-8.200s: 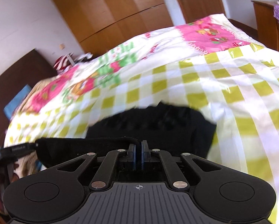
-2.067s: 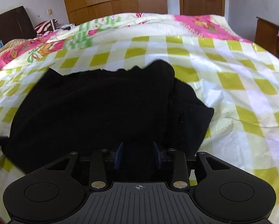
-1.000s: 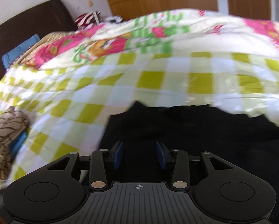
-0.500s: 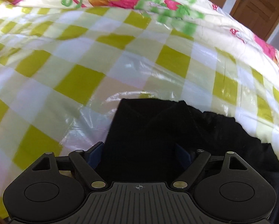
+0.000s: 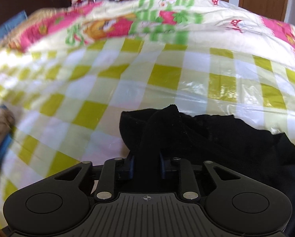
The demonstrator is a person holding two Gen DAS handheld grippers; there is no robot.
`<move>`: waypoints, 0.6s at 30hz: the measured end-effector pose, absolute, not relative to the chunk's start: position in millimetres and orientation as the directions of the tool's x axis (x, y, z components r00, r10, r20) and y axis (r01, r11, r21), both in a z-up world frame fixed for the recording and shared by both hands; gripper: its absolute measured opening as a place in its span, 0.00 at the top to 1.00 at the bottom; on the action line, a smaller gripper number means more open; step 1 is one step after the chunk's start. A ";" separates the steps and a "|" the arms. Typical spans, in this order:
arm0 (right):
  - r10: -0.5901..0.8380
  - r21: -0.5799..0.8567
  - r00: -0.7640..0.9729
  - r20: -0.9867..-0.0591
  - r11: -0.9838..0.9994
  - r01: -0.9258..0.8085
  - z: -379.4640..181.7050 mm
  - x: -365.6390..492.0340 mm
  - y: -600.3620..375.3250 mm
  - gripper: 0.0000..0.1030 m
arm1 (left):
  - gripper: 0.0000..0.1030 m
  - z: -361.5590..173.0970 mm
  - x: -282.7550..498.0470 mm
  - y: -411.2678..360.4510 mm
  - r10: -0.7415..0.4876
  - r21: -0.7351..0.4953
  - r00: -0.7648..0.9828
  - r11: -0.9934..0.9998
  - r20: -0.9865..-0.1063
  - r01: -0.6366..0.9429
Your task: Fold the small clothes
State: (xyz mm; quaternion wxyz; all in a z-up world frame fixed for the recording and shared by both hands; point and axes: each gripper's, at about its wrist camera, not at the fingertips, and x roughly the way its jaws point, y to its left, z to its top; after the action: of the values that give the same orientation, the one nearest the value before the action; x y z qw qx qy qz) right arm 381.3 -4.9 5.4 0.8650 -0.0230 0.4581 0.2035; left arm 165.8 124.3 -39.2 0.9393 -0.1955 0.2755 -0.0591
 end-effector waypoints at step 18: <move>0.437 0.607 0.709 -0.554 0.794 -0.015 2.0 328.5 -289.4 0.82 | 0.67 6.2 173.1 -84.7 -0.459 -0.034 0.743 0.860 -0.487 0.509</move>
State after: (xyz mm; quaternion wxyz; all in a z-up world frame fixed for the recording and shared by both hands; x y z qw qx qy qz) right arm 328.5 -289.4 2.0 0.8766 0.2936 0.3590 0.1288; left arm 173.1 -84.7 6.2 0.9322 0.0507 0.2472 -0.2594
